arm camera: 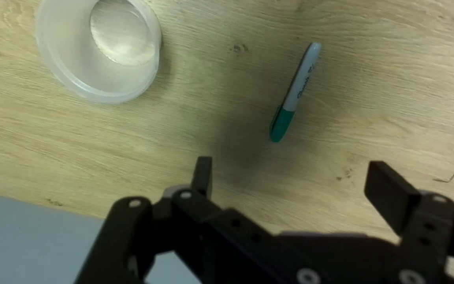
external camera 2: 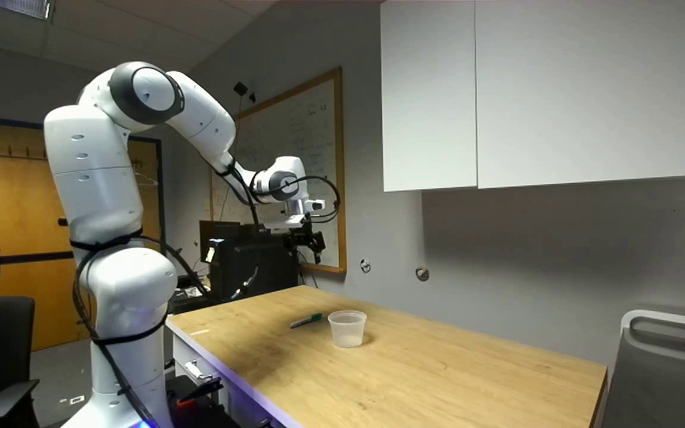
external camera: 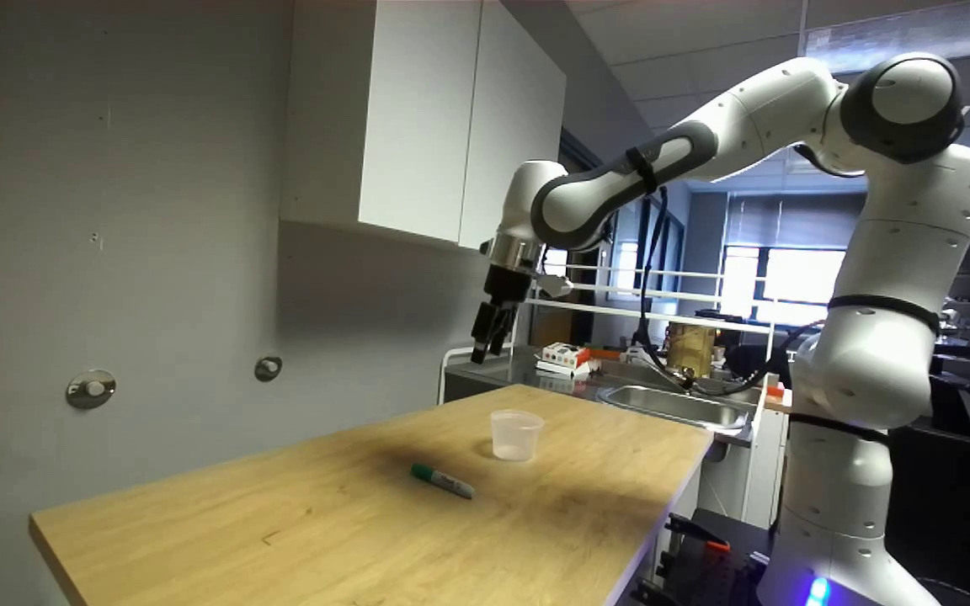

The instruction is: Put the green marker inside the clear bowl

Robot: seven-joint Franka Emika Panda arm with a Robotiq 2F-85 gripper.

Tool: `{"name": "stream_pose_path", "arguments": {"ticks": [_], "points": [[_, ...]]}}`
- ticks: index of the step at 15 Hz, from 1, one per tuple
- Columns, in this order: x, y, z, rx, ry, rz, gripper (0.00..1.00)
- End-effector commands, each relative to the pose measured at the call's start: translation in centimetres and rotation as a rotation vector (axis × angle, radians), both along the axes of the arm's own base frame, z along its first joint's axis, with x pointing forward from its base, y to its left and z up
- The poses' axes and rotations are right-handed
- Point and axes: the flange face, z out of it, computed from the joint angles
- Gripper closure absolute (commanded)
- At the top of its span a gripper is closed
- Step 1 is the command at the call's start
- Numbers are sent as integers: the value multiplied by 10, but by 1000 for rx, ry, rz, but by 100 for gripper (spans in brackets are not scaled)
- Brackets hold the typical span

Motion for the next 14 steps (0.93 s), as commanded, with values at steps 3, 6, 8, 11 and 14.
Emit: {"name": "stream_pose_path", "arguments": {"ticks": [3,6,8,11,14], "points": [[44,38,-27,26,48,-50,0],[64,53,-48,24,70,-30,0],[78,59,-63,19,87,-18,0],[96,63,-87,13,117,-15,0],[106,60,-116,11,159,-27,0]]}}
